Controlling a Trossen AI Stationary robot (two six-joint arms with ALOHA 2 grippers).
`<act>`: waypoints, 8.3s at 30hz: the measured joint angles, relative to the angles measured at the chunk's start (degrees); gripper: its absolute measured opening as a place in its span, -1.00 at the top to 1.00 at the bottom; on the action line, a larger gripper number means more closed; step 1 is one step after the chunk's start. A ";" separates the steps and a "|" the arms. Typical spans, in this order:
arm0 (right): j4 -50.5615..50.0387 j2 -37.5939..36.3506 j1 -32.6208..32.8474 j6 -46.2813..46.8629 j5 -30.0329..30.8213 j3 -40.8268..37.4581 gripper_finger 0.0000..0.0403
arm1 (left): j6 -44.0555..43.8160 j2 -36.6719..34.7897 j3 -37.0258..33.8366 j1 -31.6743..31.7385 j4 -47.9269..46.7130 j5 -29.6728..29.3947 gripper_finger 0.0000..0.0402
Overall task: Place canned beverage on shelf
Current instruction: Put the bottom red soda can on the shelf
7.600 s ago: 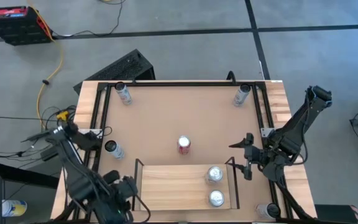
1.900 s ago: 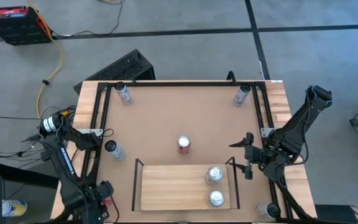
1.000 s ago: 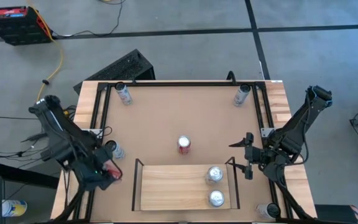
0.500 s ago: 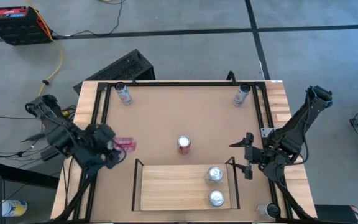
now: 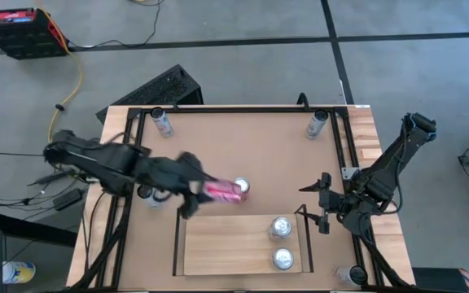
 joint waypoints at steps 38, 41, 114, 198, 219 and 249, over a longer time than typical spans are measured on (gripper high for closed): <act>1.33 0.03 -0.02 0.22 0.12 0.00 -0.83 | 8.26 30.63 15.34 -0.62 -4.39 11.42 -0.37; 1.36 0.04 -0.02 0.22 0.14 0.00 -0.83 | 7.73 31.35 15.34 -1.08 -5.16 11.32 -0.37; 3.20 0.00 -0.07 0.20 -1.35 0.04 -0.83 | 4.45 31.80 15.26 -1.13 -0.02 9.07 -0.48; 3.11 0.07 -1.50 1.73 -2.91 0.04 -0.83 | 0.78 25.79 -1.23 -5.97 33.16 8.91 -0.33; 3.03 0.04 -1.51 1.75 -2.88 0.02 -0.83 | -0.56 30.20 -1.01 -10.32 35.24 4.00 -0.32; 3.03 0.04 -1.50 1.75 -2.88 0.02 -0.83 | 0.25 30.18 -0.24 -9.45 37.78 8.63 -0.58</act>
